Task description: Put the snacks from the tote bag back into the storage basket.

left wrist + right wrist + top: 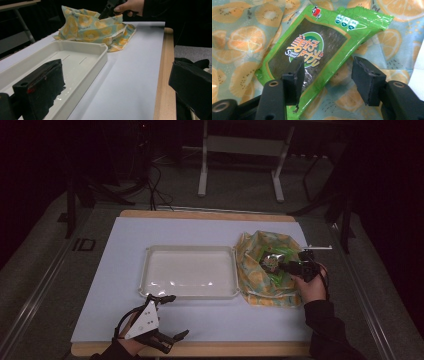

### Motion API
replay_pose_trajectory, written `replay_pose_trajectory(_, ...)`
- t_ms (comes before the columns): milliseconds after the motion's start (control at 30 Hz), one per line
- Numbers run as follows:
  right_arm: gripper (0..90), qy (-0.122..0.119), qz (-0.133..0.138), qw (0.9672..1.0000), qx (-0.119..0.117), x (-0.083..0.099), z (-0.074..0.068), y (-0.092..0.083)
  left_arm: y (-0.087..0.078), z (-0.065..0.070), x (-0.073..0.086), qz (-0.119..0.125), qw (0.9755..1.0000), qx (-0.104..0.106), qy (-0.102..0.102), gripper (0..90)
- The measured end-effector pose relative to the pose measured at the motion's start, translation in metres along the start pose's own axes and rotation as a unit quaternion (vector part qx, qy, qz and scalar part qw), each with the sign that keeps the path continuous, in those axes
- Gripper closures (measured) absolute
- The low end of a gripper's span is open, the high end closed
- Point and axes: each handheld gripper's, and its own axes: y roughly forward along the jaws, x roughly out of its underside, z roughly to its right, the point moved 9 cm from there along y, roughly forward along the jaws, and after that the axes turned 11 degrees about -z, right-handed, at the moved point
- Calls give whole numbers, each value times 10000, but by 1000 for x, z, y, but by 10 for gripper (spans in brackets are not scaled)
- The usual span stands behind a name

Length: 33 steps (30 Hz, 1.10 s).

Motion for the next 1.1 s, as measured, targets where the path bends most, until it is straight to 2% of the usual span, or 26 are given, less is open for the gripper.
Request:
replay_pose_trajectory(133,463,128,-89,9998,-141,0,0,4,0,0,0,-4,10000,-2,2,4)
replay_pose_trajectory(200,477,205,-133,9993,-300,0,-1,6,0,0,0,-6,10000,-4,3,5)
replay_pose_trajectory(500,501,360,-272,9979,-469,-2,-5,13,1,0,1,-26,10000,-7,27,5)
replay_pose_trajectory(600,507,421,-397,9969,-532,-1,-6,19,1,1,1,-31,10000,-4,35,5)
replay_pose_trajectory(700,503,457,-505,9964,-510,1,-6,24,1,0,1,-29,10000,-6,35,4)
replay_pose_trajectory(767,499,316,-538,9971,-428,1,-5,27,1,0,1,-32,10000,-4,36,4)
replay_pose_trajectory(900,531,267,-657,9968,-378,1,-5,30,1,1,1,-42,10000,-5,50,5)
replay_pose_trajectory(1100,654,498,-895,9936,-481,2,-6,34,1,1,1,-48,10000,-4,56,5)
